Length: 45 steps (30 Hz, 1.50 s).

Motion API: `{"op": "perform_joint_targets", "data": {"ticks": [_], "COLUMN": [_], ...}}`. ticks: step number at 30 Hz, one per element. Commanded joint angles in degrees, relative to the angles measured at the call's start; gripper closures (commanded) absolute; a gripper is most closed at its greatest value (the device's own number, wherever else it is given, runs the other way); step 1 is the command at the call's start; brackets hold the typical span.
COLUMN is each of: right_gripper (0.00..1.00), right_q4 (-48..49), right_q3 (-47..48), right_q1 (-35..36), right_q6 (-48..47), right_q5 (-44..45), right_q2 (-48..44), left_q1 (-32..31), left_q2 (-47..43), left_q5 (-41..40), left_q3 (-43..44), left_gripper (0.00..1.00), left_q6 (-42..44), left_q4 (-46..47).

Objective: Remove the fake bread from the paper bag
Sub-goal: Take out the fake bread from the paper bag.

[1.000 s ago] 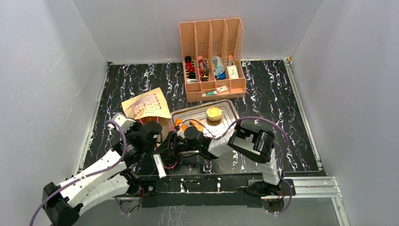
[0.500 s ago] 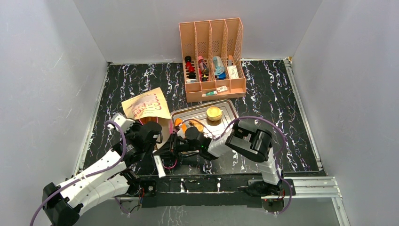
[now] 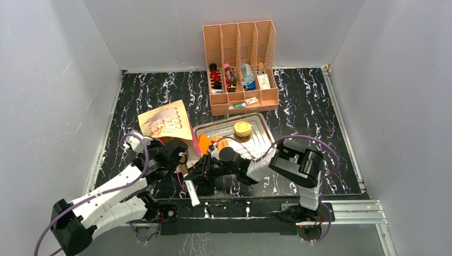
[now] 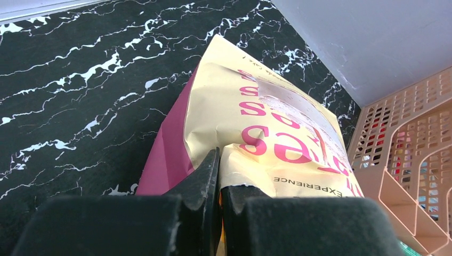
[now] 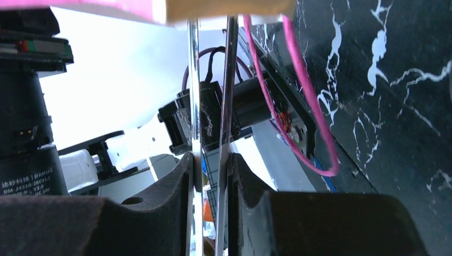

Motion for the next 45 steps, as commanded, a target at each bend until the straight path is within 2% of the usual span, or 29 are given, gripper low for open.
{"op": "perform_joint_targets", "data": {"ticks": [1, 6, 15, 28, 32, 39, 45], "right_gripper": [1.00, 1.00, 1.00, 1.00, 1.00, 1.00, 1.00], "right_q4": [1.9, -0.4, -10.8, -23.7, -27.9, -39.2, -53.6], "right_q3": [-1.7, -4.5, -5.6, -8.9, -9.0, -8.7, -7.7], "right_q1": [-0.3, -0.3, -0.3, -0.3, -0.3, -0.3, -0.3], "right_q6": [-2.8, -4.5, -11.3, -19.5, -21.3, -25.9, -30.8], "right_q5": [0.5, -0.1, -2.1, -4.4, -4.5, -5.9, -4.8], "right_q2": [-6.8, -12.9, -23.2, -34.3, -38.0, -47.1, -57.3], "left_q1": [-0.1, -0.1, -0.1, -0.1, -0.1, 0.3, 1.3], "left_q2": [2.0, 3.1, 6.7, 14.1, 14.3, 14.8, 16.2], "left_q5": [-1.6, -1.4, -1.4, -2.4, -2.8, -3.5, -3.8], "left_q3": [2.0, 2.3, 4.3, 9.9, 10.2, 11.7, 13.6], "left_gripper": [0.98, 0.96, 0.95, 0.93, 0.93, 0.93, 0.93], "left_q6": [-6.2, -7.9, -11.1, -25.2, -25.9, -26.3, -26.7], "left_q4": [-7.8, -8.6, -10.8, -24.1, -24.8, -25.8, -27.7]}}
